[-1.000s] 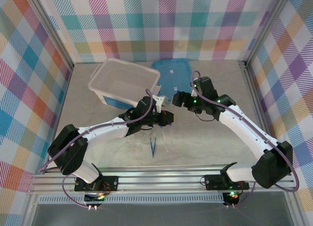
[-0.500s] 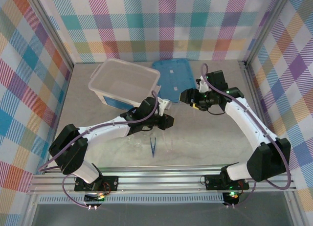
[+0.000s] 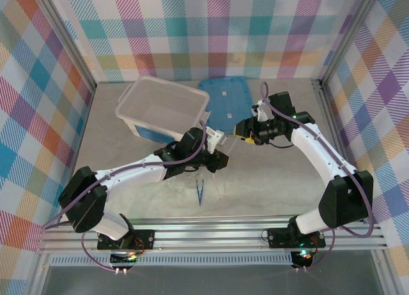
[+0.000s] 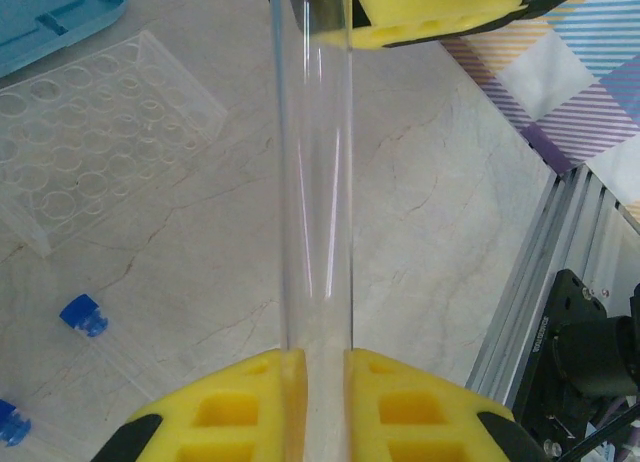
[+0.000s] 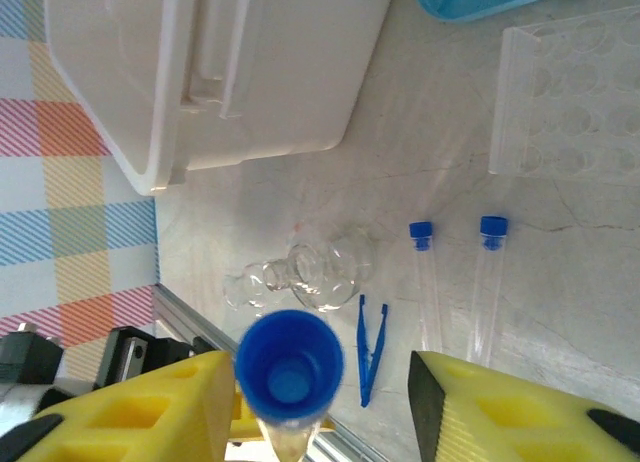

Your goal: Organize the chemistry lab equipment

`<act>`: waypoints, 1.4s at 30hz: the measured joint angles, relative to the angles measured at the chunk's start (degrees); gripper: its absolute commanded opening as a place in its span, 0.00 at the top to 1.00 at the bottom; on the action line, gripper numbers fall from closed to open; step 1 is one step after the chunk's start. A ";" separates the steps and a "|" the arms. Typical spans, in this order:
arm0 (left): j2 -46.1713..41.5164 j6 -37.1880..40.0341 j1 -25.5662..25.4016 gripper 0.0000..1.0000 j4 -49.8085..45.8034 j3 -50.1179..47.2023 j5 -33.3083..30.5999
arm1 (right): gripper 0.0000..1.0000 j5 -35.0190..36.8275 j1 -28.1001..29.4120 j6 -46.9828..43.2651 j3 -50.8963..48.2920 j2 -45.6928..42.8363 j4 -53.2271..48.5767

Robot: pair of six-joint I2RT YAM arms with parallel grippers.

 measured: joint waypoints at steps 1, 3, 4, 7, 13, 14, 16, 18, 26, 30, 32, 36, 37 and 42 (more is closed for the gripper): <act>0.00 0.09 -0.02 1.00 0.00 0.00 0.00 | 0.54 -0.52 -0.07 0.00 0.00 0.00 0.24; 0.00 0.11 -0.02 1.00 0.00 -0.04 0.00 | 0.58 -1.27 -0.07 -0.04 0.00 0.24 0.44; 0.00 0.11 -0.02 1.00 -0.02 -0.04 0.00 | 0.60 -1.68 -0.07 -0.02 0.00 0.44 0.50; 0.00 0.31 -0.07 1.00 -0.02 -0.04 0.15 | 0.64 -2.45 -0.07 -0.22 0.00 1.33 0.83; 0.00 0.55 -0.24 1.00 -0.02 -0.04 0.92 | 0.70 -3.52 -0.44 -0.70 0.00 2.56 1.31; 0.00 0.55 -0.24 1.00 -0.04 -0.04 1.01 | 0.72 -3.78 -0.55 -0.85 0.00 2.56 1.31; 0.00 0.68 -0.28 1.00 -0.04 -0.04 1.09 | 0.79 -4.57 -0.70 -1.25 0.09 2.58 1.42; 0.00 0.74 -0.31 1.00 -0.04 -0.04 1.09 | 0.85 -5.55 -0.81 -1.33 0.37 2.73 1.51; 0.22 0.74 -0.28 0.89 -0.02 -0.04 0.79 | 0.96 -6.51 -1.03 -1.49 0.74 3.63 1.46; 0.83 1.05 -0.31 0.65 0.04 0.15 0.76 | 0.97 -6.21 -1.07 -1.55 0.74 3.63 1.25; 1.18 1.14 -0.39 0.54 -0.20 0.15 0.48 | 0.97 -6.05 -1.09 -1.77 0.74 3.63 1.25; 1.68 1.22 -0.55 0.38 -0.85 0.15 -0.15 | 0.97 -4.52 -1.14 -2.40 0.74 3.32 1.09; 1.68 1.27 -0.57 0.35 -1.03 0.15 -0.26 | 0.96 -3.89 -1.14 -2.54 0.74 3.13 0.98; 1.40 1.25 -0.61 0.25 -2.05 0.15 -1.46 | 0.96 -0.76 -1.14 -2.80 0.94 1.68 0.37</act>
